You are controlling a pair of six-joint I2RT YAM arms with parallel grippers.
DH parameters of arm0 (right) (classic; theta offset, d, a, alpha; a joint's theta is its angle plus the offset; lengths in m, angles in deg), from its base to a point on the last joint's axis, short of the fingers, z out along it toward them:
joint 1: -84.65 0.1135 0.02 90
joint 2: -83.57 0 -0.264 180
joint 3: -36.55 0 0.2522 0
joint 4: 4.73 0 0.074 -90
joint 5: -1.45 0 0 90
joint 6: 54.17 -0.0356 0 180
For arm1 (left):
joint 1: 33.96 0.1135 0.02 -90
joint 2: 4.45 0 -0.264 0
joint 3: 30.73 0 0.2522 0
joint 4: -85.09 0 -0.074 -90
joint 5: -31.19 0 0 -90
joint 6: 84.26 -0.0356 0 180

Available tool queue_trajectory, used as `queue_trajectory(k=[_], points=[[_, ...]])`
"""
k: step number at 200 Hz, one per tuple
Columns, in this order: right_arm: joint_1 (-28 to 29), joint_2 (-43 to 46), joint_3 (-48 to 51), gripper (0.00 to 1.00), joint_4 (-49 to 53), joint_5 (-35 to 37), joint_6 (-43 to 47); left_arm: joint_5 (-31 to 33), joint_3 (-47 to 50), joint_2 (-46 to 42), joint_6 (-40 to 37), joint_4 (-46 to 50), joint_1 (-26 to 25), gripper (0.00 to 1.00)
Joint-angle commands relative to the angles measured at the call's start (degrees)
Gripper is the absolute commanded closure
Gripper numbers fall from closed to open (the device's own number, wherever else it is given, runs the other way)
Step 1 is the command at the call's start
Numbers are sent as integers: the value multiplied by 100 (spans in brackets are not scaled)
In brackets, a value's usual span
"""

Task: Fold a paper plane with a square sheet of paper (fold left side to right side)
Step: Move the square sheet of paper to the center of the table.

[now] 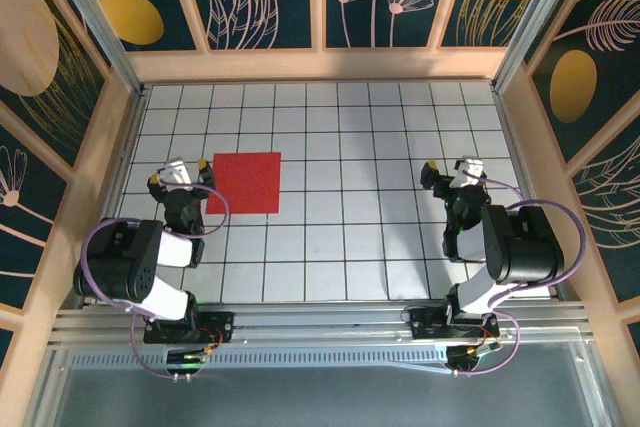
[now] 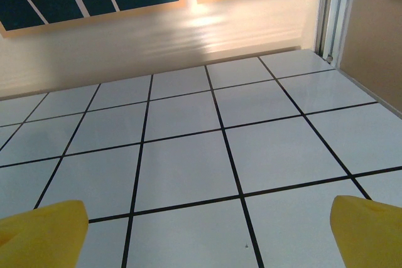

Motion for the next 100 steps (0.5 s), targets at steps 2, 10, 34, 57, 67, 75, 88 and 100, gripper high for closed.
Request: queue_trajectory(k=[2, 10, 34, 57, 67, 75, 88, 100], points=[[-1, -17, -61, 1, -159, 57, 9, -96, -70, 8, 89, -87, 38, 1], [3, -16, -62, 1, -158, 57, 15, -95, -84, 17, 94, -79, 38, 1], [-27, 31, -42, 1, -146, 38, -22, -92, -62, -1, 97, -100, 38, 1], [-38, 448, -18, 1, 173, 125, -61, -119, -119, -210, 84, 178, 38, 1], [-38, 782, -51, 1, 520, 183, -66, -146, -102, -277, 40, 179, 38, 1], [-39, 1081, -98, 1, 875, 203, -78, -85, -181, -505, 56, 514, 37, 1], [-35, 1606, -211, 1, 1508, 173, -157, -62, -507, -1021, 71, 1554, 38, 1], [-27, 2070, -342, 1, 2142, 95, -281, -118, -792, -1495, 56, 2261, 38, 1]])
